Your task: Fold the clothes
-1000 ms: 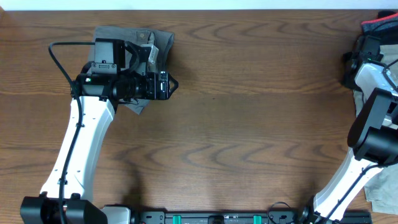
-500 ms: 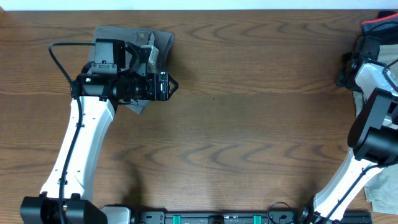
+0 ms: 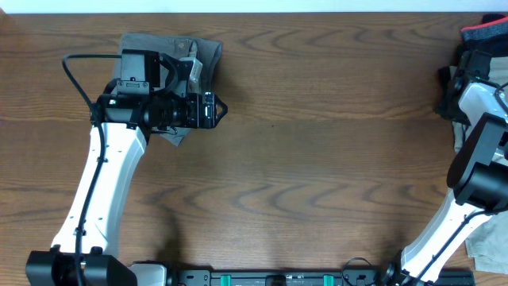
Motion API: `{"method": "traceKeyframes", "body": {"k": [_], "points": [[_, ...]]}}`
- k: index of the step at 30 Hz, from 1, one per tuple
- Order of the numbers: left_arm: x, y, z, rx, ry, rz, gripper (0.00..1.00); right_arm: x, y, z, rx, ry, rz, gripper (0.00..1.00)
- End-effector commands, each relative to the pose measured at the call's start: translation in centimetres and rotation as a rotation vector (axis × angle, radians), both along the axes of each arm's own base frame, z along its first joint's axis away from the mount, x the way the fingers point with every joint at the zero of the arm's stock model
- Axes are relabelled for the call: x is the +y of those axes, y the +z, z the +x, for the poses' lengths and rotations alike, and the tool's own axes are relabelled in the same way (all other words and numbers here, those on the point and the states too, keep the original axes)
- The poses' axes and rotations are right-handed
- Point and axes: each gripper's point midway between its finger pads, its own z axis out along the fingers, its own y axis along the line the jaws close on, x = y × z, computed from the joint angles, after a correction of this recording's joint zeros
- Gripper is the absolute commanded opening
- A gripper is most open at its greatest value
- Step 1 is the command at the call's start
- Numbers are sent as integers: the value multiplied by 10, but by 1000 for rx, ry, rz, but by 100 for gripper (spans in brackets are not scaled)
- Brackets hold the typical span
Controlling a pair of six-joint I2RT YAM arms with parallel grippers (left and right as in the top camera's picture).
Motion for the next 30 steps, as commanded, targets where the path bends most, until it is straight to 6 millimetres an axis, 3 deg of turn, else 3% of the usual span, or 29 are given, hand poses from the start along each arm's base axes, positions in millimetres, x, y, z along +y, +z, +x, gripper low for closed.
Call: {"method": "traceKeyframes", "body": {"k": [1,5,13,22,27,30], "points": [[-2,-3,0,15,-2,-7,86,-6,-3,-10,36,-23,-27,13],[-2,-3,0,14,-2,-7,86,-3,13,-5,-6,-15,-17,2],[-2,-3,0,14,-2,-7,86,-5,67,14,-205,12,42,1],[-2,-2,0,4,-11,-2,86,7,160,29,-499,117,153,1],[-2,-2,2,-1,-10,-3,81,39,201,36,-575,288,184,1],[-2,-1,3,-7,-9,-4,81,77,218,44,-619,428,257,1]]}}
